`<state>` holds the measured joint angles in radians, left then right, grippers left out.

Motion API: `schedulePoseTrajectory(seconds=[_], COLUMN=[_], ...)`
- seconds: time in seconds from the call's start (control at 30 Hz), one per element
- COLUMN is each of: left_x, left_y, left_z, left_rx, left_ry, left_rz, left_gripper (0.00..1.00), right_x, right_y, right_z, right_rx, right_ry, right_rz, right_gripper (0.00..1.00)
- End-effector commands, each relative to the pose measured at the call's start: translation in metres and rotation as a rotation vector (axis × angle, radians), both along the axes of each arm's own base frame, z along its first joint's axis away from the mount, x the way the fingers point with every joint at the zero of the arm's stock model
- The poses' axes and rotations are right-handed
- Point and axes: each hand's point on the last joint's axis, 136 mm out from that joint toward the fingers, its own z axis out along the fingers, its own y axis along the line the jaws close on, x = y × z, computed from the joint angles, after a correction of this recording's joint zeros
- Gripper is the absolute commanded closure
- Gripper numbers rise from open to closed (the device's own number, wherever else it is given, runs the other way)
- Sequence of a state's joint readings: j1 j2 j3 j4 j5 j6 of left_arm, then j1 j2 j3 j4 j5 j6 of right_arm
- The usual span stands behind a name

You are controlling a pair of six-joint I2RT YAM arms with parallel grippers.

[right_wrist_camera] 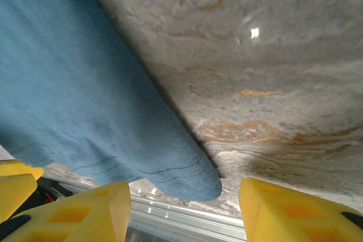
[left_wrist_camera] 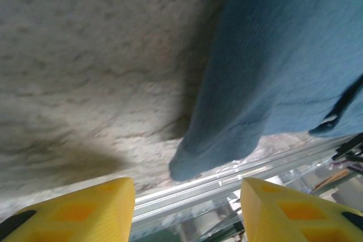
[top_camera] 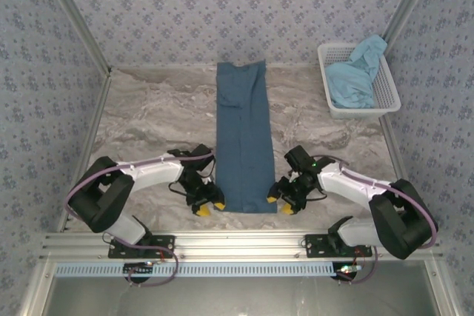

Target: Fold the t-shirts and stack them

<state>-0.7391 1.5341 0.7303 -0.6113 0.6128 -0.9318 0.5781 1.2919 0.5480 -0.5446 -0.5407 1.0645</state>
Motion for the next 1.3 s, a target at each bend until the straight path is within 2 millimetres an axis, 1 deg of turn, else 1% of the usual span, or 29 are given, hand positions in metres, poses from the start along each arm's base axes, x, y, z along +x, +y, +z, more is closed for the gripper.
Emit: schedulePoseTrajectory(seconds=[0.0,0.13,0.27,0.4,0.5,0.7,0.87,0.97,1.07,1.17,1.27], left_x=[0.012,0.024,0.027,0.025,0.021,0.011,0.002,-0.005,-0.009,-0.003,0.01], left_y=[-0.011,-0.017,-0.022,-0.02,-0.017,-0.011,-0.005,-0.002,-0.003,-0.007,-0.015], left_z=[-0.008,-0.011,-0.016,-0.015,-0.014,-0.016,-0.014,-0.012,-0.004,0.01,0.022], left_rx=[-0.016,-0.012,-0.018,-0.009,-0.006,-0.005,-0.007,-0.016,-0.048,-0.072,-0.084], left_ry=[-0.027,-0.059,-0.063,-0.061,-0.055,-0.036,-0.019,-0.006,-0.015,-0.056,-0.101], left_rz=[0.047,0.067,0.08,0.068,0.059,0.046,0.014,-0.003,-0.008,0.002,0.023], left_gripper=[0.51,0.59,0.72,0.86,0.91,1.0,1.0,1.0,1.0,1.0,1.0], right_x=[-0.002,-0.002,0.001,0.006,0.01,0.011,0.012,0.007,-0.001,-0.003,0.007], right_y=[0.006,0.008,0.011,0.016,0.018,0.02,0.016,0.016,0.017,0.017,0.019], right_z=[-0.002,-0.005,-0.012,-0.014,-0.015,-0.015,-0.011,-0.005,0.004,0.019,0.031], right_rx=[0.019,0.014,0.016,0.02,0.018,0.013,-0.007,-0.01,-0.007,0.005,0.02], right_ry=[0.015,0.011,0.006,-0.004,-0.016,-0.025,-0.049,-0.049,-0.038,-0.038,-0.056], right_rz=[-0.045,-0.048,-0.061,-0.072,-0.085,-0.096,-0.094,-0.075,-0.032,-0.008,-0.012], right_gripper=[0.45,0.46,0.52,0.6,0.7,0.85,1.0,1.0,1.0,1.0,1.0])
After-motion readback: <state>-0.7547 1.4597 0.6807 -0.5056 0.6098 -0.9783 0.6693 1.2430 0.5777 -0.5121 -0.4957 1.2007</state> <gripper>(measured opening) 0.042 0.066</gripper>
